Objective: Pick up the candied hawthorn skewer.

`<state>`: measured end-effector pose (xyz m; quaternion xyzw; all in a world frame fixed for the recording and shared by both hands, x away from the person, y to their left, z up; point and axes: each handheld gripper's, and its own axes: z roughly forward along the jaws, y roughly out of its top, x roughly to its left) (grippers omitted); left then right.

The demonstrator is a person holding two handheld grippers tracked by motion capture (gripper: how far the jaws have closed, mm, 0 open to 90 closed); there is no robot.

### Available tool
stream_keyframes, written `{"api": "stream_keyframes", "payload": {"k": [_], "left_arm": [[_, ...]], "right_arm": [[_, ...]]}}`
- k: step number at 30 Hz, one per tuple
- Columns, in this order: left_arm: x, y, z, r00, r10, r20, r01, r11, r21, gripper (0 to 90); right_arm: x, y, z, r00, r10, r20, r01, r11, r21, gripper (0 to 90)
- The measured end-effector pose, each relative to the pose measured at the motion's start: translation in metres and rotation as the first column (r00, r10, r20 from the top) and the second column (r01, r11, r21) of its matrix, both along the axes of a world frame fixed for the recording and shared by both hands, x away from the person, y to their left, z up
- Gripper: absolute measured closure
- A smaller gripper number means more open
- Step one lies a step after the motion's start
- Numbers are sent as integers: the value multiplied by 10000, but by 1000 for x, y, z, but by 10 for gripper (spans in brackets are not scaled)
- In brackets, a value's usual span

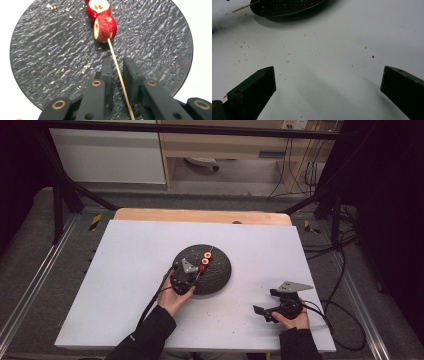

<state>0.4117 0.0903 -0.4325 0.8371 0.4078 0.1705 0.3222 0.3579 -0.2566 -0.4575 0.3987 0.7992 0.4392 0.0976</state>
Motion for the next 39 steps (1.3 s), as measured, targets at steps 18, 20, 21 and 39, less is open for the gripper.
{"api": "stream_keyframes", "payload": {"k": [18, 20, 21, 39], "left_arm": [[0, 1, 0, 9982, 585, -151, -583, 9982, 132, 877], [0, 2, 1, 9982, 585, -126, -584, 9983, 53, 878], [-1, 3, 2, 9983, 582, -86, -582, 9983, 0, 879], [-6, 22, 5, 9990, 392, 217, -373, 9961, -802, 881]], "right_arm": [[0, 1, 0, 10000, -15, -56, 15, 10000, 18, 9], [0, 0, 0, 10000, -14, -50, 14, 10000, 12, 9], [0, 0, 0, 10000, -9, -40, 10, 10000, 11, 9], [0, 1, -1, 10000, 3, -47, -3, 10000, -35, 10]]}}
